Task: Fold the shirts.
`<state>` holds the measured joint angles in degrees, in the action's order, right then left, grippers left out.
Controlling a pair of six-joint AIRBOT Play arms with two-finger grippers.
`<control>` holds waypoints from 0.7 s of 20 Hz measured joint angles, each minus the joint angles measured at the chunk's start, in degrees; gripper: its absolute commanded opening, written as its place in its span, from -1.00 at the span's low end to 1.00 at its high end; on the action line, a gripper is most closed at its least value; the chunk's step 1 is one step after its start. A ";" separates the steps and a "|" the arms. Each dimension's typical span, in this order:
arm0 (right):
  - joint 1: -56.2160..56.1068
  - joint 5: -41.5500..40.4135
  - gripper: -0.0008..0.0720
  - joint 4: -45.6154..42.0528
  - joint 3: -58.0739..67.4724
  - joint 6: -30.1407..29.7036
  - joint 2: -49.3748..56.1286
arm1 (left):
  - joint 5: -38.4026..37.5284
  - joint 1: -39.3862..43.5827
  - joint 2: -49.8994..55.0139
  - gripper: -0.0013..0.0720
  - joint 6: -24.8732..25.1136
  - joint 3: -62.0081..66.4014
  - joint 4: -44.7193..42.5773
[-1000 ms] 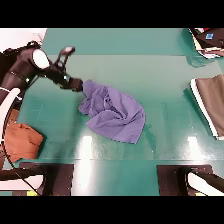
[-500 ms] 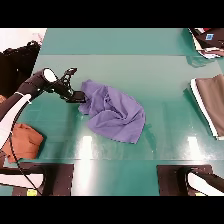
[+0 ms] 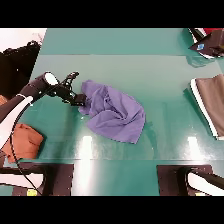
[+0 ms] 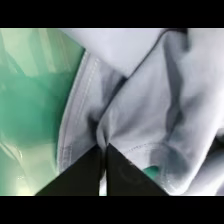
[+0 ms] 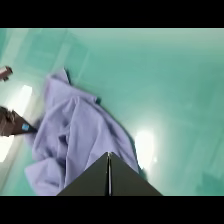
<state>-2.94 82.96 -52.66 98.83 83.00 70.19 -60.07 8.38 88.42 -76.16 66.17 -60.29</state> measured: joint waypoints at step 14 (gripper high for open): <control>-10.86 -3.76 0.35 -10.36 -37.44 5.42 -0.57 | -2.49 0.00 -2.36 -0.90 0.17 15.17 -3.89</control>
<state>-13.80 79.20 -63.02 61.39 88.42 69.63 -62.57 8.38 86.06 -75.99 81.34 -64.18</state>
